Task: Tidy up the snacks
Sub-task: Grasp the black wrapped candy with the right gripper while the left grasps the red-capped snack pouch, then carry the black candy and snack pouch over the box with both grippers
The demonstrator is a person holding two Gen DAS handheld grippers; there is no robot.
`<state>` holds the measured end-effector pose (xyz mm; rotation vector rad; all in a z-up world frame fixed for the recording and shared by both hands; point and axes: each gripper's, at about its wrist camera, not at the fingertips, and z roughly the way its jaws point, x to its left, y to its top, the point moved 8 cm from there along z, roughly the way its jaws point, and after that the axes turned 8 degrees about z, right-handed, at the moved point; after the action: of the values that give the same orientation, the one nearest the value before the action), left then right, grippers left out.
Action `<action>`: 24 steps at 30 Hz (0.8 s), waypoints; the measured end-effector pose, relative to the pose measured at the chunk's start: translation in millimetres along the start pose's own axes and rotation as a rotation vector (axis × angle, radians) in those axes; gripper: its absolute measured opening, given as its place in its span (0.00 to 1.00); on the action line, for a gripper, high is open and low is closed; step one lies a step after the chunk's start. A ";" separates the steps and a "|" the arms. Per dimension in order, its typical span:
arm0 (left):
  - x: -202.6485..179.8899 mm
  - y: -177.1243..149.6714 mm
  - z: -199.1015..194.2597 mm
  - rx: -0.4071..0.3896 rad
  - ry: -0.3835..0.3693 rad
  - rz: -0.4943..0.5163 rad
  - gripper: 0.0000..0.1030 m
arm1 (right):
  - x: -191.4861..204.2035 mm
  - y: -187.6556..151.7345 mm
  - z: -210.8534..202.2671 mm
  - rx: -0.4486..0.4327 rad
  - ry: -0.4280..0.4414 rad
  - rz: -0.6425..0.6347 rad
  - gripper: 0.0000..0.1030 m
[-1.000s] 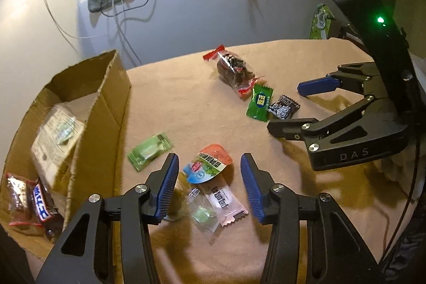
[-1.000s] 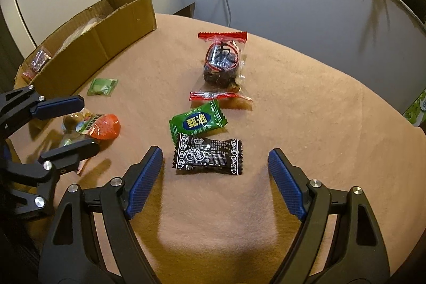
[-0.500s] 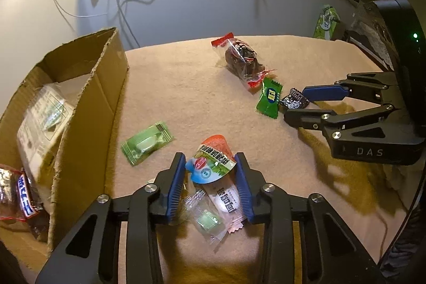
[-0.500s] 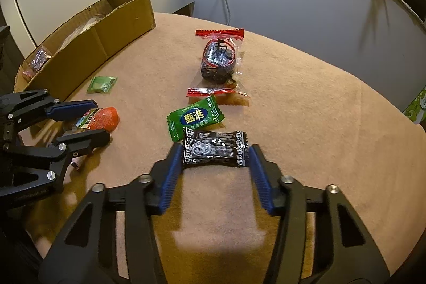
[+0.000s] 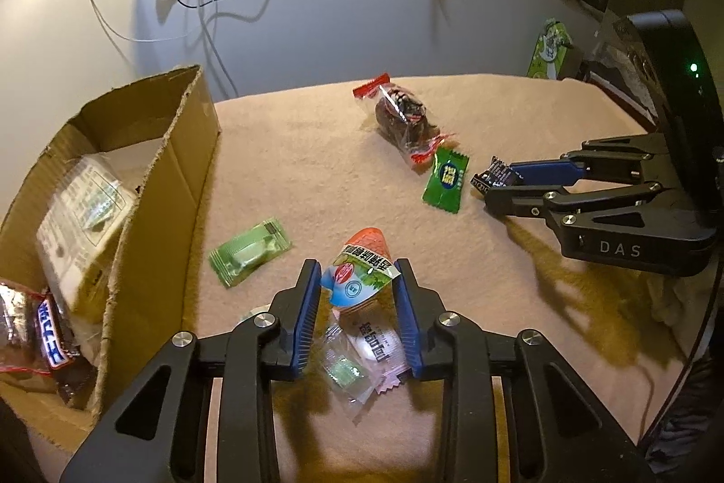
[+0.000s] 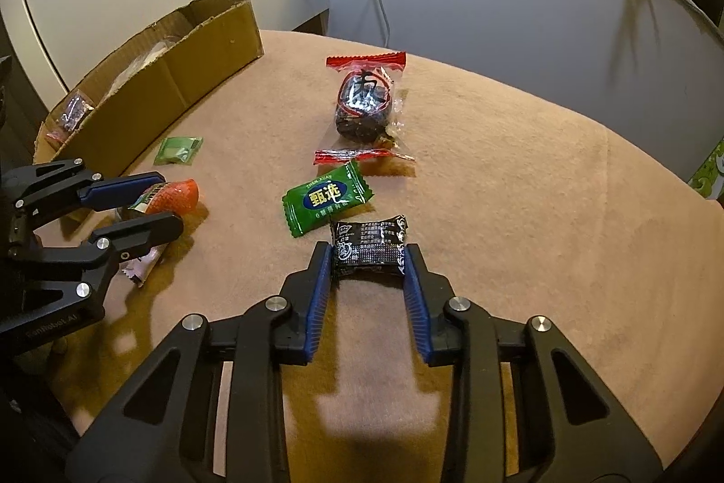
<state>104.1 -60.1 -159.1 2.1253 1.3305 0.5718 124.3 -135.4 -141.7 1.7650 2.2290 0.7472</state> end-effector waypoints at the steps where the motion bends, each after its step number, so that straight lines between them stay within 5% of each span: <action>1: -0.4 0.4 -0.6 -0.003 -0.002 0.000 0.30 | 0.1 0.7 -1.6 -0.004 0.001 0.001 0.32; 24: 27.4 18.9 -49.6 -0.145 0.018 -0.077 0.29 | 40.8 39.4 -44.7 -0.118 0.105 0.003 0.31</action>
<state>97.5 -30.1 -107.8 1.9484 1.3330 0.6363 126.6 -102.0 -77.7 1.7111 2.1979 0.9718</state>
